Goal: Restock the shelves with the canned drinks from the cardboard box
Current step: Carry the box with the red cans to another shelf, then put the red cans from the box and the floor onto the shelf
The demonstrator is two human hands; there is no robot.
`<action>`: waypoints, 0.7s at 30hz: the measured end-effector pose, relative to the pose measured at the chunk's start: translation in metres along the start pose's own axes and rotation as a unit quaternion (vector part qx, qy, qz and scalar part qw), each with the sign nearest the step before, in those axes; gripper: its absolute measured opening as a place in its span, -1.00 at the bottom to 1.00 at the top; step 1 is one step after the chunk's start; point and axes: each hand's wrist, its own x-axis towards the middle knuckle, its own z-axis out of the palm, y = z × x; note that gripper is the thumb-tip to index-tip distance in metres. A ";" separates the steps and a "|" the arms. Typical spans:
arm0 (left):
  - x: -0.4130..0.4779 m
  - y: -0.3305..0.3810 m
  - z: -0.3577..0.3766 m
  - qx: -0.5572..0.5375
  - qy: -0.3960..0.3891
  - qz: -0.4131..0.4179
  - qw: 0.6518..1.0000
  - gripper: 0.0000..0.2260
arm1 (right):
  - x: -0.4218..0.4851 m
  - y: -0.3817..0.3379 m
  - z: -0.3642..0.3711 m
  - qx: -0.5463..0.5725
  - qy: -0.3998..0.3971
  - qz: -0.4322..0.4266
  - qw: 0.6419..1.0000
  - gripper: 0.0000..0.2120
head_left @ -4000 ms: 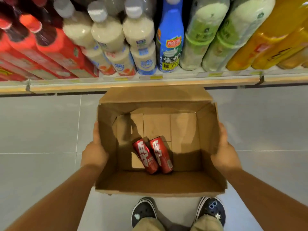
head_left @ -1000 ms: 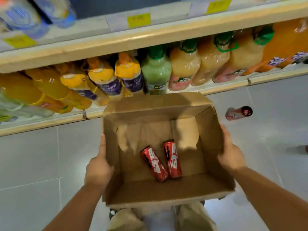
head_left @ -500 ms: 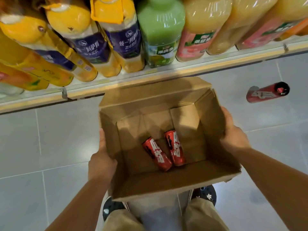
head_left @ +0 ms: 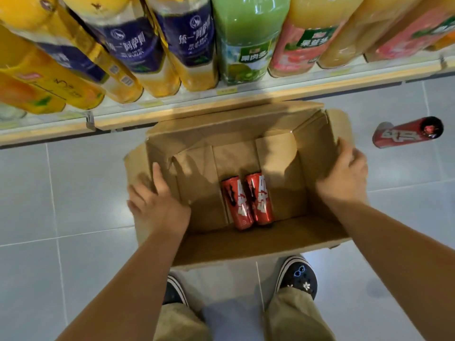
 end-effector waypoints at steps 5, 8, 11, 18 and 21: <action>-0.003 0.037 0.008 -0.100 -0.085 0.027 0.991 -0.38 | -0.025 -0.022 0.036 -0.017 0.025 -0.217 0.976 -0.57; 0.008 0.046 0.037 -0.185 -0.242 -0.061 0.950 -0.38 | -0.019 -0.022 0.072 0.013 -0.187 -0.076 0.979 -0.44; 0.014 0.057 0.068 -0.218 -0.268 -0.051 0.937 -0.38 | -0.007 -0.022 0.102 0.039 -0.251 -0.016 0.967 -0.33; 0.022 0.074 0.131 -0.266 -0.309 -0.020 0.913 -0.35 | 0.025 -0.013 0.163 0.081 -0.275 -0.001 0.958 -0.24; 0.023 0.074 0.135 -0.267 -0.288 -0.019 0.919 -0.38 | 0.023 -0.011 0.159 0.077 -0.267 -0.016 0.960 -0.19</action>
